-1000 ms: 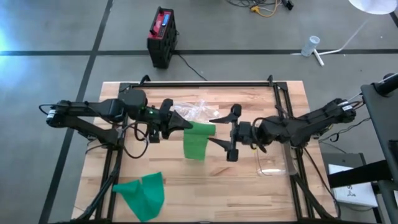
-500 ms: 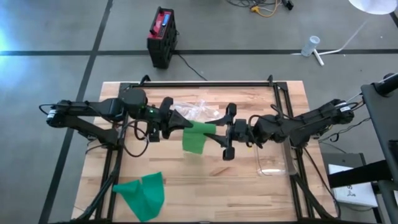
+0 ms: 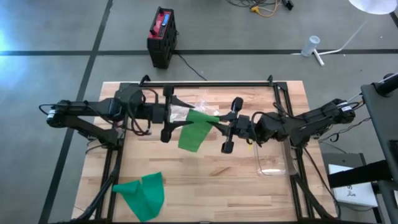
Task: Roll bandage
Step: Roll the green bandage
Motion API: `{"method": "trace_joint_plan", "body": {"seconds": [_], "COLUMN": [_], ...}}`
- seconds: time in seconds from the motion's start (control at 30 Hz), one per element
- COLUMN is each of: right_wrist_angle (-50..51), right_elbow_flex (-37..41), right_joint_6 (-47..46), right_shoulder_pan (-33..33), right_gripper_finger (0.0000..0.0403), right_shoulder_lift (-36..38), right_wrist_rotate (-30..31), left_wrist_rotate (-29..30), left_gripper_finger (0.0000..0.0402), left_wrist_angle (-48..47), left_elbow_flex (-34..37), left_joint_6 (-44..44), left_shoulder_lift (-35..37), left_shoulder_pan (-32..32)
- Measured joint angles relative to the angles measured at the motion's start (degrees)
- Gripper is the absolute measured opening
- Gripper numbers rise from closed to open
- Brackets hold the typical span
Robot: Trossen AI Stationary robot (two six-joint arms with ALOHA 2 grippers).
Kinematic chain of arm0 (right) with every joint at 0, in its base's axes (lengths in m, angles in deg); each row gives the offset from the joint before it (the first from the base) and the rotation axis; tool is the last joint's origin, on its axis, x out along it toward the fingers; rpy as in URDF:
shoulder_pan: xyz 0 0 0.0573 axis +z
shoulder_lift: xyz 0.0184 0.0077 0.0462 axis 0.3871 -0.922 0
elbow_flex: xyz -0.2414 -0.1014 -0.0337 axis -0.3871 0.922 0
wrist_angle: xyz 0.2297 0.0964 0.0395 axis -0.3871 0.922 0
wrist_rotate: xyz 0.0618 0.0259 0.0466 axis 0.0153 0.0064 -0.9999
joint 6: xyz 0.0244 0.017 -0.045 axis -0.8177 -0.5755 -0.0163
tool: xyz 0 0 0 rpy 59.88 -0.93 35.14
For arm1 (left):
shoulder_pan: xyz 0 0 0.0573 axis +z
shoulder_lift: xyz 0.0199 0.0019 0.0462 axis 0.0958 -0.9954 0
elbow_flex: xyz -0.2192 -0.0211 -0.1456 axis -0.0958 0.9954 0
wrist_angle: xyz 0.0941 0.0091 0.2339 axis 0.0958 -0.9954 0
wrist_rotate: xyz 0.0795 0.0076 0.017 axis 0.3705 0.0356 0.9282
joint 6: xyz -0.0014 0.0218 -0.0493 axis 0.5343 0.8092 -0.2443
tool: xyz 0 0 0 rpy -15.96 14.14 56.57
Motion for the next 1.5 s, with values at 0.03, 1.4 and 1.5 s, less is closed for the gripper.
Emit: {"method": "trace_joint_plan", "body": {"seconds": [0.03,1.4,1.5], "right_wrist_angle": [-0.1,4.8,3.6], "right_elbow_flex": [0.0,0.3,1.2], "right_joint_6": [0.6,-0.5,0.6], "right_shoulder_pan": [-0.1,2.4,3.3], "right_gripper_finger": [0.0029,0.0178,0.0203], "right_shoulder_lift": [0.0,4.4,6.0], "right_wrist_rotate": [0.2,-3.8,-4.1], "left_wrist_rotate": [0.1,-5.0,-5.5], "left_gripper_finger": [0.0245,0.0025,0.0024], "left_wrist_angle": [0.1,-17.1,-16.9], "left_elbow_flex": [-0.2,-15.0,-14.7], "left_joint_6": [-2.1,-14.3,-11.9], "left_shoulder_lift": [0.0,-7.4,-7.6], "left_shoulder_pan": [0.0,1.7,1.7]}}
